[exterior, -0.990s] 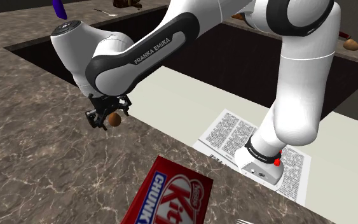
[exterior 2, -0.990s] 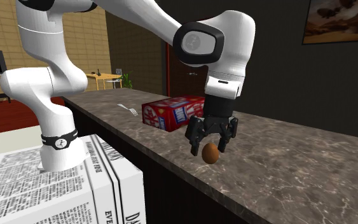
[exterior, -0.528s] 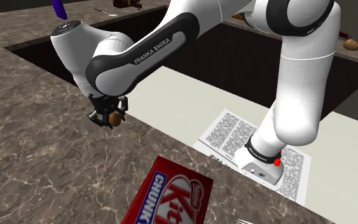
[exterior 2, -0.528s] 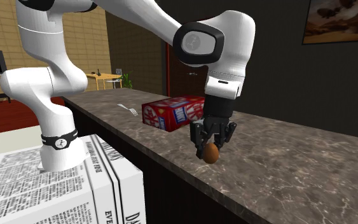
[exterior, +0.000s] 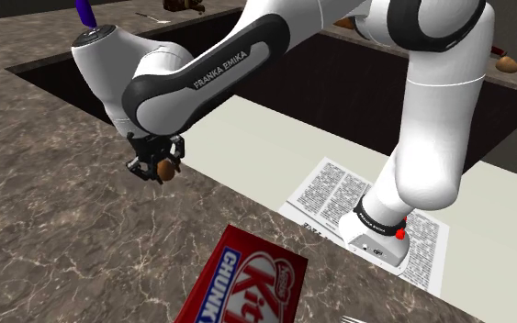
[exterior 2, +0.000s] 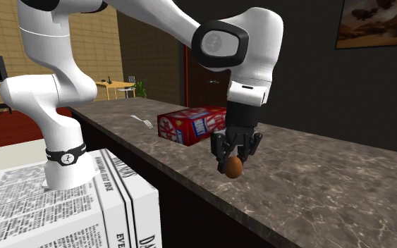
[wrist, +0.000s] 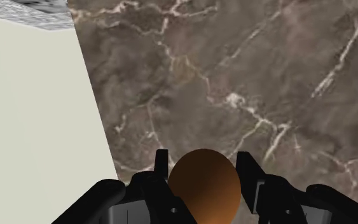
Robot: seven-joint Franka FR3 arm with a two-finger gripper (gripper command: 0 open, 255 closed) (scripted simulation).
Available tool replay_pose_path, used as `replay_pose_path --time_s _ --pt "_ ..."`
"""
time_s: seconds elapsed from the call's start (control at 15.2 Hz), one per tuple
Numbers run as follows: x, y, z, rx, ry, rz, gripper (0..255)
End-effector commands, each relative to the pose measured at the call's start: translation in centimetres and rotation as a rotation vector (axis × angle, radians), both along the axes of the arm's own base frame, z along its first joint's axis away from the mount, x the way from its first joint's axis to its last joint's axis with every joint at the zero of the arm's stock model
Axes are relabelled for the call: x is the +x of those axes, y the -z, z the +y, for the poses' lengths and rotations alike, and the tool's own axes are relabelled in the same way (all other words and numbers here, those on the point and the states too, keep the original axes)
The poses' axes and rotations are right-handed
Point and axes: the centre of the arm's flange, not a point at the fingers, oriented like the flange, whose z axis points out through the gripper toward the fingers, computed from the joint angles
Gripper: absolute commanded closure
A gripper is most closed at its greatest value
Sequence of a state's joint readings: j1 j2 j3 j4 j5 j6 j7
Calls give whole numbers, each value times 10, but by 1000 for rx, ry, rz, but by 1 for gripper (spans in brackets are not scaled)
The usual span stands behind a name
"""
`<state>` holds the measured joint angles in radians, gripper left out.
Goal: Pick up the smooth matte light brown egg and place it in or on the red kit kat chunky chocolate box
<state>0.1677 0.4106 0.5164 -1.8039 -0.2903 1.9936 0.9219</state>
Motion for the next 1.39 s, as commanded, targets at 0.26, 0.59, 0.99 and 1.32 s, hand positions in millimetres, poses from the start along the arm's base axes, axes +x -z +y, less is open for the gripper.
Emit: replay_pose_path --time_s 0.26,0.59,0.99,1.32 --pt "0 -30 0 0 0 0 255" --pt "0 -56 0 0 0 0 255" --pt "0 -88 0 0 0 0 255" --pt "0 -114 0 0 0 0 255"
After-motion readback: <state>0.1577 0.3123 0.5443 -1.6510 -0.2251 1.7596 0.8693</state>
